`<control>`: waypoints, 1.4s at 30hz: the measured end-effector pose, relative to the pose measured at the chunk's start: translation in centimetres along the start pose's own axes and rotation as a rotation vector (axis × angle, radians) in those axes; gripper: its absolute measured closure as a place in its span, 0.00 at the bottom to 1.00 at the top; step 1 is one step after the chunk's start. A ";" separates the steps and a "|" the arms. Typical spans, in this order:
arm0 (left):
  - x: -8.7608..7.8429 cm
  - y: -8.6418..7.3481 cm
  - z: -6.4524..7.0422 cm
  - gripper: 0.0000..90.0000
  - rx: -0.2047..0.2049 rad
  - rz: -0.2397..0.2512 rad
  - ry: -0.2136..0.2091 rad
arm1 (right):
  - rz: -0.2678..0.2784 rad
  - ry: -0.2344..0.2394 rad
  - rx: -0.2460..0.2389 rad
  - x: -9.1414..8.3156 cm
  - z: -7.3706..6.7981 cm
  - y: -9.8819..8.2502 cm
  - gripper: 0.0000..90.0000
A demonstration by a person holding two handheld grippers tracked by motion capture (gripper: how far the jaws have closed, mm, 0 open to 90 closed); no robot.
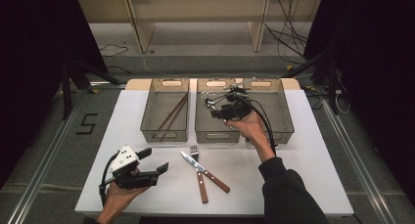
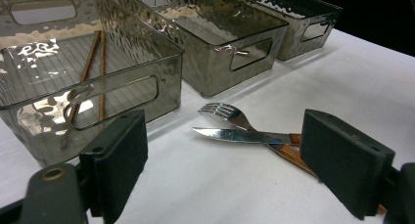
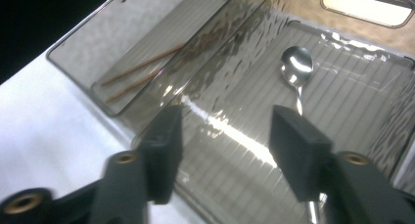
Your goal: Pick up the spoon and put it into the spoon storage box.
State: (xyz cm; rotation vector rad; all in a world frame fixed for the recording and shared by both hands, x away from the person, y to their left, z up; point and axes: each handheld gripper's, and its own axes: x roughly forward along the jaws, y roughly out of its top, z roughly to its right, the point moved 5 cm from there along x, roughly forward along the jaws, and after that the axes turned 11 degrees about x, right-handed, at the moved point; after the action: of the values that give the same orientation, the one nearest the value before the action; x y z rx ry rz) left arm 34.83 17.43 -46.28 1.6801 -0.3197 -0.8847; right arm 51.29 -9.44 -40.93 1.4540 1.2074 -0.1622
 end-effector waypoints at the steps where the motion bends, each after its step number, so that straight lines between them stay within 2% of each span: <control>1: 0.0 0.0 0.0 0.19 0.000 -0.001 0.000 | 0.004 0.004 -0.003 -0.3 -0.2 -0.1 0.46; 8: 0.0 0.0 -0.1 0.19 -0.002 -0.002 0.001 | 0.006 0.021 -0.048 -1.6 -1.6 -1.4 0.37; 13: -0.1 0.0 -0.1 0.19 -0.004 -0.002 0.003 | 0.005 0.026 -0.077 -2.3 -2.6 -2.5 0.36; 21: -0.1 0.0 -0.1 0.19 -0.014 0.009 0.002 | 0.001 0.016 -0.100 -2.7 -3.3 -4.3 0.34; 33: -0.2 0.1 -0.1 0.19 -0.012 0.007 0.003 | -0.012 0.043 -0.080 -2.5 -3.5 -6.8 0.30; 42: -0.2 0.1 -0.1 0.19 -0.012 0.010 0.002 | -0.031 0.029 -0.083 -2.6 -3.7 -8.2 0.27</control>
State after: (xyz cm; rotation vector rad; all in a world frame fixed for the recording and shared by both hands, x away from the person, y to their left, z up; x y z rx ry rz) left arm 34.82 17.56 -46.10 1.6671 -0.3205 -0.8761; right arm 42.31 -9.69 -43.36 1.3697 1.2470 -0.1109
